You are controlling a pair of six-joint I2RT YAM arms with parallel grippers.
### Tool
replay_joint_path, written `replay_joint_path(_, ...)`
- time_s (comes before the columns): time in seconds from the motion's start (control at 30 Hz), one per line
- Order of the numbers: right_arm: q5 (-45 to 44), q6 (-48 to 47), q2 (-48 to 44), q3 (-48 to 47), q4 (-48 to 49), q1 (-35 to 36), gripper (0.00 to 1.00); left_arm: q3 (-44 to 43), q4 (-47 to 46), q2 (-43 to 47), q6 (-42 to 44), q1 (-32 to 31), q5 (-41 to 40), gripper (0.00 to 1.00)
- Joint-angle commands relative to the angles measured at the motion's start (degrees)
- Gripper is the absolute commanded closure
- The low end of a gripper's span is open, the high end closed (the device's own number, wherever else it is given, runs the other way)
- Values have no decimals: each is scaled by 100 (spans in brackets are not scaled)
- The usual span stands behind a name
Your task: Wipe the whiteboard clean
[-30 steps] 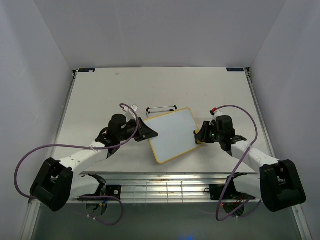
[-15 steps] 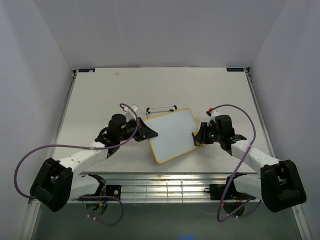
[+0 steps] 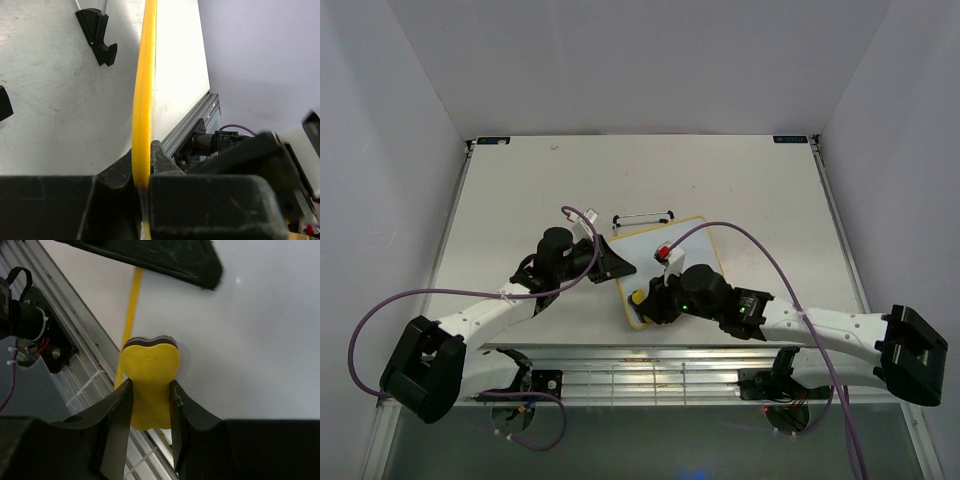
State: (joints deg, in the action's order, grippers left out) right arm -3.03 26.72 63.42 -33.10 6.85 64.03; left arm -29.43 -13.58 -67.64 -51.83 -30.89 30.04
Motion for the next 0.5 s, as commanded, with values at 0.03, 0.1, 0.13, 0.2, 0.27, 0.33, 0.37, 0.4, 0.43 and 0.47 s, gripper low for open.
replay_joint_path(0.03,-532,141,601,-609,-61,645,92,-326,-276,110,-204,-162,450,100)
replay_joint_path(0.1,-576,79,864,-767,-149,856,92,-353,-276,110,-213,-162,450,100)
replay_joint_path(0.13,-541,79,970,-846,-149,944,92,-344,-276,119,-204,-162,450,100)
replay_joint_path(0.2,-323,96,1006,-856,0,971,92,-344,-276,137,-204,-162,450,100)
replay_joint_path(0.27,-15,123,919,-803,314,980,92,-335,-276,137,-196,-162,450,100)
replay_joint_path(0.33,241,132,804,-759,483,971,92,-326,-285,128,-178,-162,432,100)
replay_joint_path(0.37,415,132,621,-768,475,980,92,-318,-276,128,-178,-162,441,100)
replay_joint_path(0.4,460,123,515,-768,466,971,92,-309,-276,128,-178,-162,432,100)
replay_joint_path(0.43,435,97,253,-750,431,980,92,-292,-276,137,-169,-162,424,100)
replay_joint_path(0.47,356,70,111,-803,327,971,92,-291,-276,137,-169,-162,389,100)
